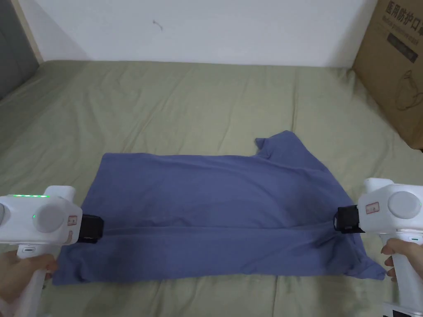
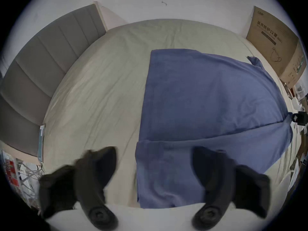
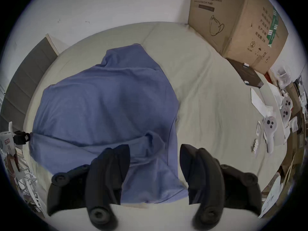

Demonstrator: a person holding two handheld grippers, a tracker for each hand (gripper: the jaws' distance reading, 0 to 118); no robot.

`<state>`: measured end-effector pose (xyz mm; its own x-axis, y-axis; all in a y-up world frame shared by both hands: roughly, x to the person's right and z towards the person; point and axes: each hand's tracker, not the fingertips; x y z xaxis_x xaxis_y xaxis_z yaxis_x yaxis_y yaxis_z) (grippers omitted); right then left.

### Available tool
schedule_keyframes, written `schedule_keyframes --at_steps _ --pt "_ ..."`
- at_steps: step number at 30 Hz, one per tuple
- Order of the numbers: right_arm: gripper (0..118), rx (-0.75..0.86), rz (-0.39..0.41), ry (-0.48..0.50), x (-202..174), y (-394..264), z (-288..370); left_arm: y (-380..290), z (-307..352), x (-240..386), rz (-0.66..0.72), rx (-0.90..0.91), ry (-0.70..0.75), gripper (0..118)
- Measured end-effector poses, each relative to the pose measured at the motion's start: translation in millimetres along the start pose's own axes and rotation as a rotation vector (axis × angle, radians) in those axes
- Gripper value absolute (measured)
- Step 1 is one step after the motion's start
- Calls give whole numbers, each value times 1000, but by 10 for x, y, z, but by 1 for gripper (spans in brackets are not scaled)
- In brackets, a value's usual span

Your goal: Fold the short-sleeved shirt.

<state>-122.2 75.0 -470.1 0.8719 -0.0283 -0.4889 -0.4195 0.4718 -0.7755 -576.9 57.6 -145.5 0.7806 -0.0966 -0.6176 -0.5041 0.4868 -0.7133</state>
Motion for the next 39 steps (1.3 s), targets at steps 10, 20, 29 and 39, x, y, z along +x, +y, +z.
schedule_keyframes --at_steps 10,20,29,39 --pt "0 84 33 71 180 -533 514 -561 692 -210 116 105 -62 3" --pt "0 50 -28 112 75 -1226 548 -1146 613 -136 113 104 -41 65" --pt "0 18 -70 107 156 -1353 424 -884 41 -226 189 -5 -23 73" --pt "0 23 -76 104 170 -1222 388 -791 187 -226 147 7 -72 2"
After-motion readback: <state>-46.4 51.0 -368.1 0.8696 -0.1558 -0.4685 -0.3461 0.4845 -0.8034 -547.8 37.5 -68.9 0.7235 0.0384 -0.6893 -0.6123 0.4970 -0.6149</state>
